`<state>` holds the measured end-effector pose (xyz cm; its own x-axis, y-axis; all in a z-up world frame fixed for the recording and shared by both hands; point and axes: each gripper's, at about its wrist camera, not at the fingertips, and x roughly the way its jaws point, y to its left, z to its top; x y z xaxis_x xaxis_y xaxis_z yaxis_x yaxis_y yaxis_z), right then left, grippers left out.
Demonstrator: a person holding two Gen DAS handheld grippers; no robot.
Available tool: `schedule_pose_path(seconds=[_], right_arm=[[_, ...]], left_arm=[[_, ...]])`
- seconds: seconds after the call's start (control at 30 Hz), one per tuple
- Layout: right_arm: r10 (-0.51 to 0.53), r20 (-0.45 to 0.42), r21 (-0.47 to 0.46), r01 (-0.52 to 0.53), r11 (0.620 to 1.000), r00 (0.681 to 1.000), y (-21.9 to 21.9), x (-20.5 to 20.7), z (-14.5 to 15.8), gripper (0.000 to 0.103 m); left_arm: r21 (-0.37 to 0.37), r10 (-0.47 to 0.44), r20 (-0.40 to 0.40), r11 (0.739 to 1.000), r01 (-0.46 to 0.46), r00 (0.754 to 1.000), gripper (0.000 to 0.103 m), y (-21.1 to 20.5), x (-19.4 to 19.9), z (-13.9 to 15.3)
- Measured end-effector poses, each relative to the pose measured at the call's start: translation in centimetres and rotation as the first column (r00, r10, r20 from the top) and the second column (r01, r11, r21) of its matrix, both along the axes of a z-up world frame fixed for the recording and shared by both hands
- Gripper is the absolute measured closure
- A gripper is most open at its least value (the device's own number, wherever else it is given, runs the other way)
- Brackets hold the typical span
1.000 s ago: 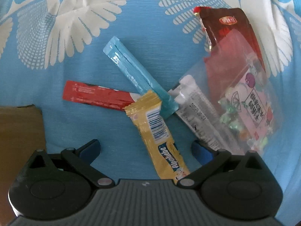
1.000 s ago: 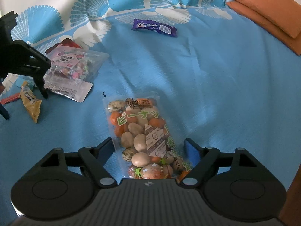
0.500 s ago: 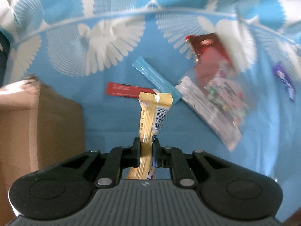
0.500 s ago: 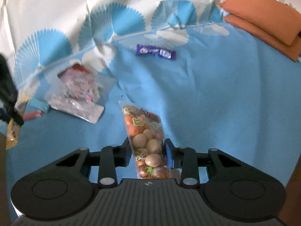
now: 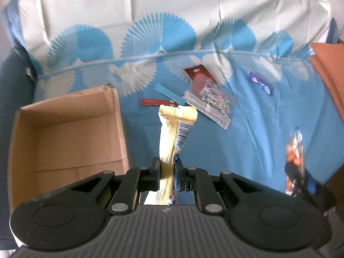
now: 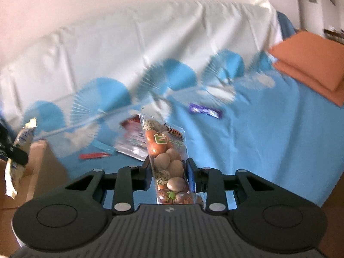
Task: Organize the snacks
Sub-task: 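Carry the wafer bar and peanut bag over the cardboard box with both tools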
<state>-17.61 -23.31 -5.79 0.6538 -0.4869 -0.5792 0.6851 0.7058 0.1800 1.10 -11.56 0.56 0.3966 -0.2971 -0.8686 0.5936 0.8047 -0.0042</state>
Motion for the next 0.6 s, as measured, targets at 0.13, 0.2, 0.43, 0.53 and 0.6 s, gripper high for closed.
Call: schedule_pose_path(seconds=[0.13,0.2,0.43,0.53,0.6], right_arm=[[0.106,0.047,-0.011,-0.105,0.994,0.993,3.8,-0.7,3.6,0.069],[0.162,0.063,-0.011,-0.162,0.987,0.985,5.7,-0.8,5.0,0.069],[0.363,0.066,-0.001,-0.364,0.931,0.929,13.2,-0.7,8.0,0.069],[0.439,0.046,-0.002,-0.439,0.898,0.897,16.1,-0.5,8.6,0.07],[0.48,0.027,-0.007,-0.48,0.877,0.877,18.0,-0.1,8.9,0.07]], left_arm=[[-0.014,0.016,0.052,1.0,-0.016,0.998,0.089,5.5,-2.3,2.0],[-0.013,0.038,0.079,0.999,-0.037,0.996,0.089,8.3,-3.4,2.7],[0.002,0.127,0.08,0.992,-0.127,0.989,0.089,17.7,-6.3,2.5],[0.01,0.171,0.081,0.985,-0.172,0.982,0.089,21.0,-7.3,1.8],[0.005,0.199,0.078,0.98,-0.2,0.977,0.089,22.9,-7.8,1.5]])
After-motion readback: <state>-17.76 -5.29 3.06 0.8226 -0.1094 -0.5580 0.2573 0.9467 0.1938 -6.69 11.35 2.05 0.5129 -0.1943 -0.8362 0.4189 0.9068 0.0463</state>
